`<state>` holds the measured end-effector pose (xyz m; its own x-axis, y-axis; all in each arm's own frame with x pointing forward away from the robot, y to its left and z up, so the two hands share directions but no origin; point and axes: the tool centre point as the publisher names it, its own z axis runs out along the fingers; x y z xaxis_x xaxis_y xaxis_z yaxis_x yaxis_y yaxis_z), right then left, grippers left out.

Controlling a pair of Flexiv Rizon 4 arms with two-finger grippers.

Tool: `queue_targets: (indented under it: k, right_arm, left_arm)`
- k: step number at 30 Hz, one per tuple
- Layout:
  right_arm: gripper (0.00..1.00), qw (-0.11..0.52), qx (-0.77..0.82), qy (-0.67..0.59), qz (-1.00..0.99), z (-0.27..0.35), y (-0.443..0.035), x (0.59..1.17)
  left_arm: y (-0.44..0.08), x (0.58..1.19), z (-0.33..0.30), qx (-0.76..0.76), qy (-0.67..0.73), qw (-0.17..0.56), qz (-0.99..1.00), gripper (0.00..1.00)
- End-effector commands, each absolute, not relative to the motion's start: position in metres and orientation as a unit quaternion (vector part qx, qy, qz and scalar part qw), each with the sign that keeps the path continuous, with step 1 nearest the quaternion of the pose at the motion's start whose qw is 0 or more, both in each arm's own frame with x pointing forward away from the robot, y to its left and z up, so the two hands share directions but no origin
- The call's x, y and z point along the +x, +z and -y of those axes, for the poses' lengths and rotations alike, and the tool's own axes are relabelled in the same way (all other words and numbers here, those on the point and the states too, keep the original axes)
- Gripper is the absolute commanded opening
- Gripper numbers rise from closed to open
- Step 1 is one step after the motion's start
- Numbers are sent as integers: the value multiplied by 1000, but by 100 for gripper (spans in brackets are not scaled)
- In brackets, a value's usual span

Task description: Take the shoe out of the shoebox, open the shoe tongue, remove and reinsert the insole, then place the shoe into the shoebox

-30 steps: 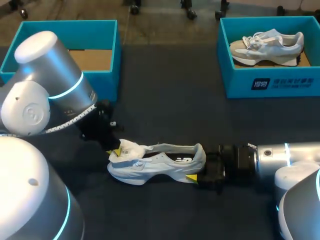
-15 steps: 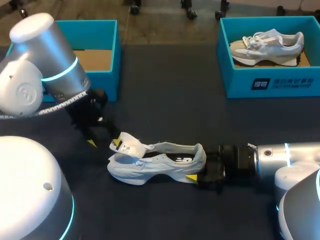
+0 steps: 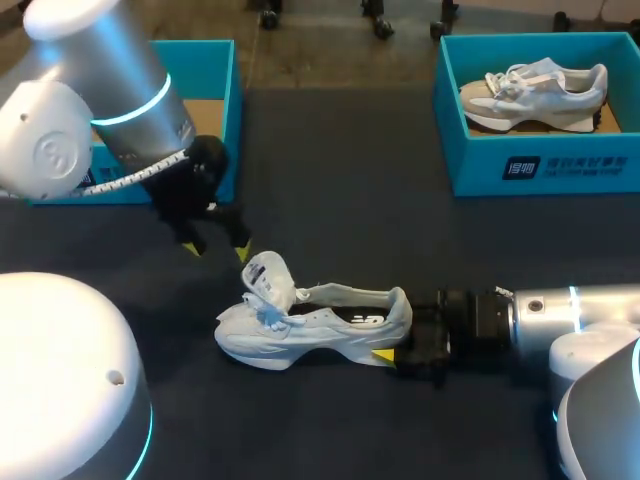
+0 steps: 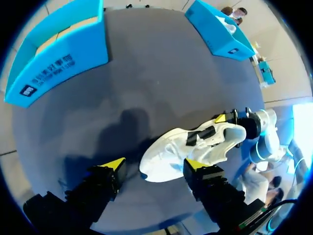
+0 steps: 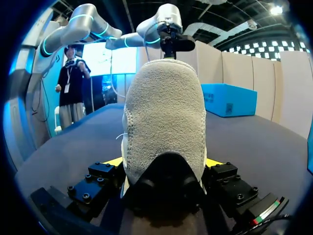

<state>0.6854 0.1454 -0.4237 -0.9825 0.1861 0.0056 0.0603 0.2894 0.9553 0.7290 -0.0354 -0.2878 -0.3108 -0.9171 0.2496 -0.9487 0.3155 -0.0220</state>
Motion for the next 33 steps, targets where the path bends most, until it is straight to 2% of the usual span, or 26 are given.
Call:
queue_targets:
  k: [1,7,9,10,11,19,23,33]
  right_arm:
    - [0,54,77,590,-802,-149,-426,687]
    - [0,54,77,590,-802,-149,-426,687]
    - [0,54,77,590,-802,-149,-426,687]
    - [0,54,77,590,-802,-149,-426,687]
    - [0,54,77,590,-802,-149,-426,687]
    - [0,54,77,590,-802,-149,-426,687]
    - [0,54,77,590,-802,-149,-426,687]
    - [0,54,77,590,-802,-149,-426,687]
  left_arm:
    - [-265,743,43,553,43,102,826,88]
    - [-234,753,51,509,48,73,857,81]
    - [-223,752,55,478,53,53,875,69]
    - [-218,752,57,461,50,48,884,38]
    - [-215,751,59,449,58,39,891,0]
    - [-208,732,71,260,65,44,962,0]
    - [-199,716,79,138,-2,67,988,0]
    - [-196,714,82,132,-7,76,988,0]
